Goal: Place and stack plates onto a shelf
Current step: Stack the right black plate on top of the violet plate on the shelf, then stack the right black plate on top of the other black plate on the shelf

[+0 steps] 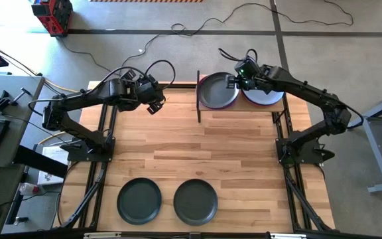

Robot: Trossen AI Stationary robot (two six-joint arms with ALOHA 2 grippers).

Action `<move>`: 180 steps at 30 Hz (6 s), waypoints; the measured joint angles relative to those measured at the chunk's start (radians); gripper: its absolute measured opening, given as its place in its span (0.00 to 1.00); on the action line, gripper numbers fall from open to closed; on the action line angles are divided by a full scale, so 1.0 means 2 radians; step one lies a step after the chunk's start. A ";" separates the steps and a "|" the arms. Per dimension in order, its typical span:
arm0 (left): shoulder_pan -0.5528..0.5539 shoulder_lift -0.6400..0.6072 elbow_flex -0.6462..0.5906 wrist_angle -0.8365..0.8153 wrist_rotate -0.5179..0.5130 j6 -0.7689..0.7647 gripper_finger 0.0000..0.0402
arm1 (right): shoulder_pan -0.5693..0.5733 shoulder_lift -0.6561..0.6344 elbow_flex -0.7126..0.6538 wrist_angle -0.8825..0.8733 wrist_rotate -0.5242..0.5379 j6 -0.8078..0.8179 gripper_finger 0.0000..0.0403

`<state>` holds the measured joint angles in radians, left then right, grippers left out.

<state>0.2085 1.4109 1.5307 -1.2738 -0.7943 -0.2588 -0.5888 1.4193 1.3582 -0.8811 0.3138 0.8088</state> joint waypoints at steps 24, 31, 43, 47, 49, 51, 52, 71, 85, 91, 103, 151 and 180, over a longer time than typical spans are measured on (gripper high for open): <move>0.000 0.000 0.000 0.000 0.000 0.000 0.26 | -0.014 -0.001 0.026 0.009 -0.086 -0.055 0.23; 0.000 0.000 0.000 0.000 0.000 0.000 0.26 | 0.015 0.003 0.031 0.019 -0.116 -0.065 0.19; 0.000 0.000 0.000 0.000 0.000 0.000 0.26 | 0.031 0.059 0.031 -0.010 -0.135 -0.069 0.18; 0.000 0.000 0.000 0.000 0.000 0.000 0.26 | 0.031 0.068 0.031 -0.027 -0.131 -0.072 0.18; 0.000 0.000 0.000 0.000 0.000 0.000 0.26 | 0.028 0.074 0.031 -0.039 -0.130 -0.073 0.18; 0.000 0.000 0.000 0.000 0.000 0.000 0.26 | 0.026 0.075 0.031 -0.047 -0.120 -0.073 0.18; 0.000 0.000 0.000 0.000 0.000 0.000 0.26 | 0.025 0.074 0.031 -0.048 -0.112 -0.073 0.18; 0.000 0.000 0.000 0.000 0.000 0.000 0.26 | -0.017 0.072 0.031 -0.076 -0.043 -0.068 0.18; 0.000 0.000 0.000 0.005 0.000 0.000 0.26 | 0.005 0.071 0.080 -0.082 -0.074 -0.087 0.18; 0.000 0.000 0.000 0.007 0.000 0.000 0.26 | 0.056 0.071 0.126 -0.140 -0.128 -0.065 0.18; 0.000 0.000 0.000 0.049 0.033 -0.001 0.26 | 0.240 0.072 0.126 -0.156 -0.219 -0.003 0.18; -0.315 0.000 -0.115 0.033 0.219 -0.552 0.26 | 0.496 0.191 -0.114 0.225 -0.153 0.125 0.18; -0.325 0.000 -0.129 0.036 0.204 -0.581 0.26 | 0.508 0.229 -0.113 0.263 -0.144 0.120 0.16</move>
<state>-0.4412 1.4109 1.2720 -1.2011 -0.3855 -1.4200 0.4263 1.8773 1.1313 -0.3547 0.0259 1.0496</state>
